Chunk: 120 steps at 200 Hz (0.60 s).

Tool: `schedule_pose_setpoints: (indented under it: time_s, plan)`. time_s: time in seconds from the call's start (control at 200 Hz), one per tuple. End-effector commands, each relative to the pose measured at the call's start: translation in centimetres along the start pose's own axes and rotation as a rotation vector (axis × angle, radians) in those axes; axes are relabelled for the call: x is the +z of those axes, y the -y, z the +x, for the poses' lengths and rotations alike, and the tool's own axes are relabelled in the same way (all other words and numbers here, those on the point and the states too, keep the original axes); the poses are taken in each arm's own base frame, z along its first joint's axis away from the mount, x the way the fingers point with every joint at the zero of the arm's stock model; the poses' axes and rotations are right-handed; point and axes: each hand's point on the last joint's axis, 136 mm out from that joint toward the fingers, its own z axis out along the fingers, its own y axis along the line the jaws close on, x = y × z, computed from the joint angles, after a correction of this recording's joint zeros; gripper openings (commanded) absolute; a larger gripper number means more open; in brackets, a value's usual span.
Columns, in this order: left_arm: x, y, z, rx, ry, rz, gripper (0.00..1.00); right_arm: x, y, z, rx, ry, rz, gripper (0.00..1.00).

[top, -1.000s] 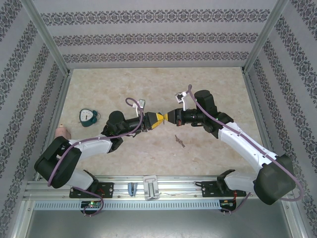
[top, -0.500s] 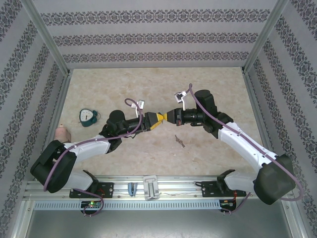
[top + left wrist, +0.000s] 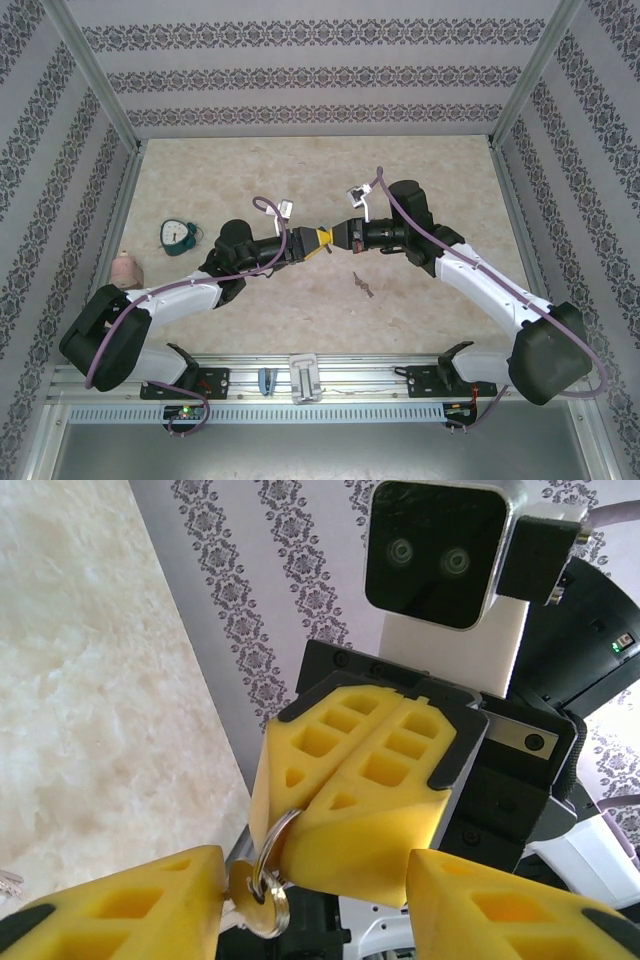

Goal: Unlock with the key

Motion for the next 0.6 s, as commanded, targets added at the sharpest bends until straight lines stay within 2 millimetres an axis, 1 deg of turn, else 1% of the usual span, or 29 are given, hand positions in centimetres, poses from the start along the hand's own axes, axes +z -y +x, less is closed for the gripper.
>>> schedule_pose_setpoints:
  time_s: [0.0,0.06,0.115,0.175,0.225,0.32,0.42,0.595]
  plan:
    - [0.3,0.9,0.6,0.034,-0.026,0.029,0.43,0.3,-0.1,0.4,0.003,-0.013,-0.029,0.00]
    - [0.2,0.8,0.6,0.035,-0.025,0.023,0.41,0.3,-0.1,0.3,0.002,-0.011,-0.031,0.00]
    - [0.1,0.8,0.7,0.035,-0.024,0.019,0.36,0.3,-0.1,0.3,0.002,-0.011,-0.032,0.00]
    - [0.0,0.6,0.8,0.034,-0.026,0.012,0.35,0.2,-0.1,0.2,0.004,-0.009,-0.033,0.00]
    - [0.0,0.5,0.9,0.032,-0.029,0.006,0.32,0.2,-0.2,0.1,0.003,-0.008,-0.034,0.00]
    - [0.0,0.2,1.0,0.026,-0.029,-0.004,0.31,0.2,-0.2,0.1,0.003,-0.007,-0.036,0.00]
    - [-0.2,0.0,1.1,0.021,-0.030,-0.013,0.26,0.1,-0.2,0.0,0.004,-0.006,-0.035,0.00]
    - [-0.7,-0.3,1.3,0.018,-0.032,-0.045,0.25,0.0,-0.4,0.1,-0.001,-0.011,-0.034,0.00]
